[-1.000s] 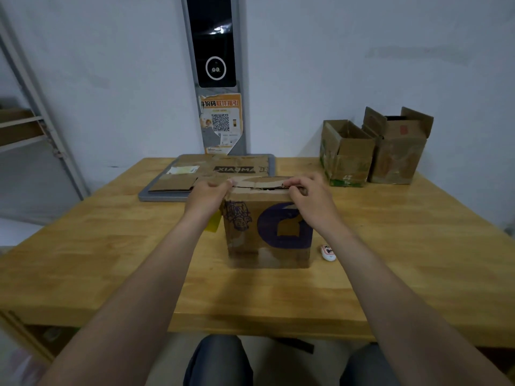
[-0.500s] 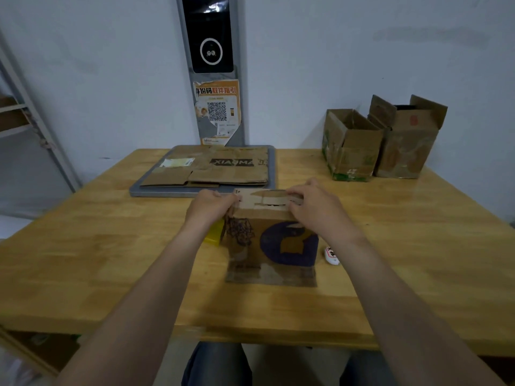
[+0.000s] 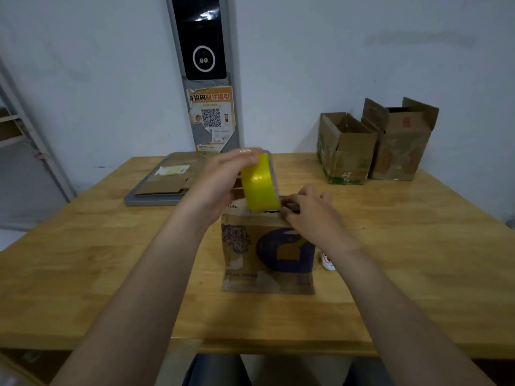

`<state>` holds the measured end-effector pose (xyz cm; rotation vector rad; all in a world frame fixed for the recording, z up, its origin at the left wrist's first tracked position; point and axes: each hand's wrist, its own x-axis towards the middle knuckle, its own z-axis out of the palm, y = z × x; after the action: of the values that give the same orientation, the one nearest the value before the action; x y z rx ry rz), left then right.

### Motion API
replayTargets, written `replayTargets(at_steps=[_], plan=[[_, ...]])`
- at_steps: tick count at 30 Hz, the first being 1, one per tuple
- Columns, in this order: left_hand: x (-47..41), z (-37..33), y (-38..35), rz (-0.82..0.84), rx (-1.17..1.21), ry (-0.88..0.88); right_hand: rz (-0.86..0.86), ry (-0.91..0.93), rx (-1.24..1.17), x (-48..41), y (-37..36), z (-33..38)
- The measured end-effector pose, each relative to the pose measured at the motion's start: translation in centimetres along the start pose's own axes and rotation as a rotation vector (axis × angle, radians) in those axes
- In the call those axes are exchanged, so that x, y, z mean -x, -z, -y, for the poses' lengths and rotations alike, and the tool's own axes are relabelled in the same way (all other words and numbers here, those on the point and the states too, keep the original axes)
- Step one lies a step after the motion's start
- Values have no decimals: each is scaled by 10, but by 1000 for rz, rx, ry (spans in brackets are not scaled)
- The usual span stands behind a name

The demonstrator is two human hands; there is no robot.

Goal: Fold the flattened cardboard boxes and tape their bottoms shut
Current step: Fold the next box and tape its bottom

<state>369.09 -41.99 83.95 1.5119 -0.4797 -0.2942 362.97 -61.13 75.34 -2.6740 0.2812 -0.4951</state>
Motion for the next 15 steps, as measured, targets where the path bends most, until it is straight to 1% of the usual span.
replayTargets(at_steps=[1, 2, 4, 6, 10, 13, 15], plan=[[-2, 10, -4, 48, 37, 32, 0, 6, -15, 1, 0, -2], [-3, 21, -8, 62, 64, 58, -2, 19, -51, 2, -1, -3], [-6, 39, -11, 9, 163, 82, -36, 86, -178, 6, 0, -6], [-11, 50, -8, -62, 275, 75, -71, 191, -284, 10, 0, -9], [-19, 54, -9, -99, 299, -5, -58, 303, -360, 5, 6, -4], [-22, 59, -13, -186, 309, 16, -43, 340, -467, -4, 19, 6], [-25, 60, -11, -209, 334, 28, -11, 350, -530, -8, 31, 14]])
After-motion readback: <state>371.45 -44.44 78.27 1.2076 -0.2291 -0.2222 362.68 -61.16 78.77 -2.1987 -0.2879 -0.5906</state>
